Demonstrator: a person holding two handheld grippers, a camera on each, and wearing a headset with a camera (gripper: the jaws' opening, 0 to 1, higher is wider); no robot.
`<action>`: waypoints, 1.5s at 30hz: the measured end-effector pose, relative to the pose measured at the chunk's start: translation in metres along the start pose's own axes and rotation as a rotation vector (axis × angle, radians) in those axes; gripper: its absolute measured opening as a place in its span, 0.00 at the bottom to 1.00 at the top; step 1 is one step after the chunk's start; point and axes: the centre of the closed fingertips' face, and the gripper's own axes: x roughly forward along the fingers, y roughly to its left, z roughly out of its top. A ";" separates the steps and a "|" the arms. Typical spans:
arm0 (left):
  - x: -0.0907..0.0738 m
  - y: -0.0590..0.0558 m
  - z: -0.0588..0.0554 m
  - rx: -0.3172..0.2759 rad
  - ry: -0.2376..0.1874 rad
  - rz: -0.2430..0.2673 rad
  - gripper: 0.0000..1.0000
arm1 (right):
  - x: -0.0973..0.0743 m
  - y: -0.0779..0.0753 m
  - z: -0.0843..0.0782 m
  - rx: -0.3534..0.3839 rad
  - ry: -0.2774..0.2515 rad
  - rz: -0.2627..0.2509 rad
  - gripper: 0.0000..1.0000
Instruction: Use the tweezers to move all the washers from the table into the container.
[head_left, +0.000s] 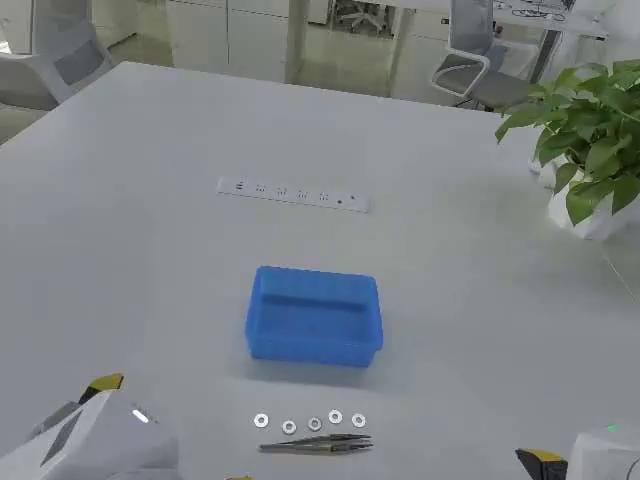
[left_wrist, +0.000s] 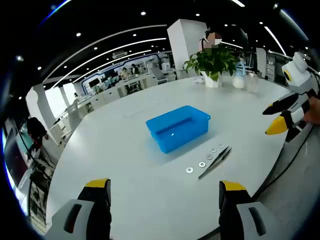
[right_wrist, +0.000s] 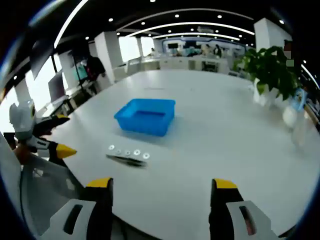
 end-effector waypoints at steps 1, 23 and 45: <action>0.000 0.000 0.000 0.001 0.002 0.000 0.91 | 0.000 0.000 0.000 0.001 -0.001 0.001 0.77; 0.001 -0.001 -0.003 0.015 0.017 -0.001 0.91 | -0.001 0.003 -0.001 -0.004 0.003 0.003 0.75; 0.002 -0.008 -0.003 0.034 0.032 -0.040 0.85 | -0.002 0.003 0.001 -0.003 0.000 0.002 0.76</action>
